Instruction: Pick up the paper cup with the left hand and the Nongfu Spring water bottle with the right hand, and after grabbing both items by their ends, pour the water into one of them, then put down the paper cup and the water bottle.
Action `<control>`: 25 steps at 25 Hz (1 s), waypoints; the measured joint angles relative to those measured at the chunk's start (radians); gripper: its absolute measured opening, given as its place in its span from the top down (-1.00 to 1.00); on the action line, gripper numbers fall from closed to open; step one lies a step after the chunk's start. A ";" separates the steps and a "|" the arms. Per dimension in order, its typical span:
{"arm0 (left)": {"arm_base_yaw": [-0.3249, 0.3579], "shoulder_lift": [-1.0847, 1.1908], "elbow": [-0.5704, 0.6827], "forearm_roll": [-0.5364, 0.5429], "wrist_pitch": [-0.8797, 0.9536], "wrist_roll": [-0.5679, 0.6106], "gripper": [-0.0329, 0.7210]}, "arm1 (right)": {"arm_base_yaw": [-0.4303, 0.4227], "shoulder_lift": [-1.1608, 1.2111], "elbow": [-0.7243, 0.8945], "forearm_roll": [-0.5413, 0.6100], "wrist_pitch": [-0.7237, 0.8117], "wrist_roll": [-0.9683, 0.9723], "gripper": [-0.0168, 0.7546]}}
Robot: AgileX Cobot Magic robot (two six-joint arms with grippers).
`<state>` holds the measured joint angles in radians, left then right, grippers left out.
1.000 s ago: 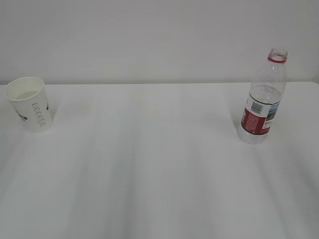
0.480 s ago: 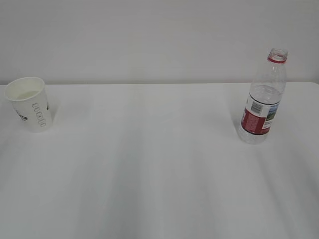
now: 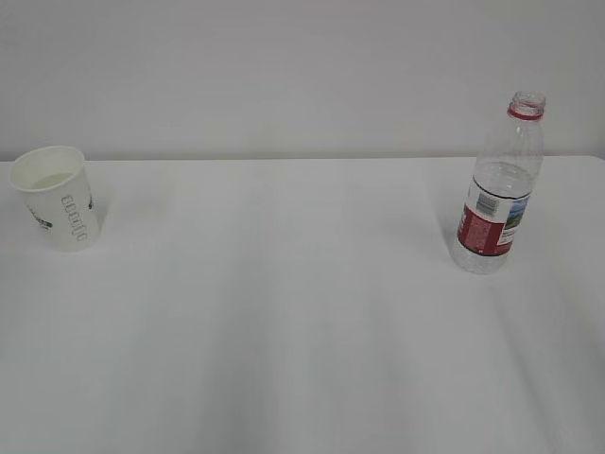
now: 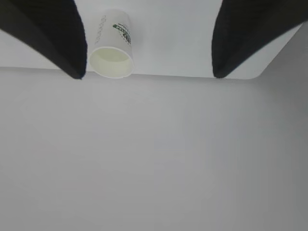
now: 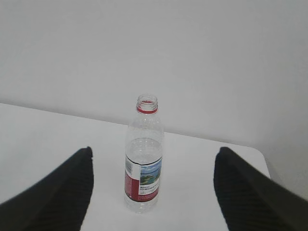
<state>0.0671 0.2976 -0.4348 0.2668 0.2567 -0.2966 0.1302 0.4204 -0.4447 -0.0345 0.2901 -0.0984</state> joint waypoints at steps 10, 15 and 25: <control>-0.113 -0.051 -0.135 -0.010 0.309 0.055 -0.63 | 0.000 -0.124 -0.032 0.000 0.178 0.000 -0.57; -0.113 -0.051 -0.203 -0.022 0.454 0.085 -0.63 | 0.000 -0.188 -0.054 0.000 0.294 0.000 -0.57; -0.113 -0.052 -0.248 -0.203 0.688 0.214 -0.62 | 0.000 -0.218 -0.175 0.000 0.521 0.001 -0.57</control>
<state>-0.0463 0.2459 -0.6827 0.0634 0.9450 -0.0821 0.1302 0.2027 -0.6198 -0.0345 0.8109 -0.0978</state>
